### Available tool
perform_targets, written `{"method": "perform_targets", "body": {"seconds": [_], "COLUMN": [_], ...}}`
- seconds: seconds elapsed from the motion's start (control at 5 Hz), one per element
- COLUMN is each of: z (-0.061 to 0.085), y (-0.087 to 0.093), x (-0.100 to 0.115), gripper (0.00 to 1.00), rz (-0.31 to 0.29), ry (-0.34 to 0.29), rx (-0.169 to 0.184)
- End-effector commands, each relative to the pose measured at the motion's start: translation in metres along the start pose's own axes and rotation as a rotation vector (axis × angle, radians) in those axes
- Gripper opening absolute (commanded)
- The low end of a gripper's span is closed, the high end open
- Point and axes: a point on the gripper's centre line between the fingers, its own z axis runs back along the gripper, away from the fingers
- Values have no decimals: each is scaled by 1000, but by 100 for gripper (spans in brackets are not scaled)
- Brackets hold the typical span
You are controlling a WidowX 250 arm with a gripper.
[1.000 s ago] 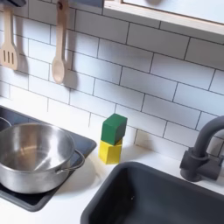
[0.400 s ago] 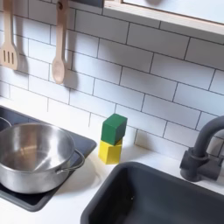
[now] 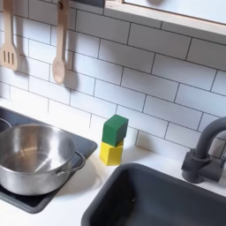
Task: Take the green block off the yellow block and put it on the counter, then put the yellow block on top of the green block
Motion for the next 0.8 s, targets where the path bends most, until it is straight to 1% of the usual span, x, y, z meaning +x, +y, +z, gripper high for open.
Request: {"method": "perform_targets", "body": {"seconds": [0.0,0.2,0.4,0.6], "z": [0,-6,-10,-10], "y": [12,14,8,6], "x": [21,19,16,15], "gripper": [0,0,0,0], "rz": [21,22,24,7], "ry": [-47,-38,-34,-27], "rx": [21,24,14,21]}}
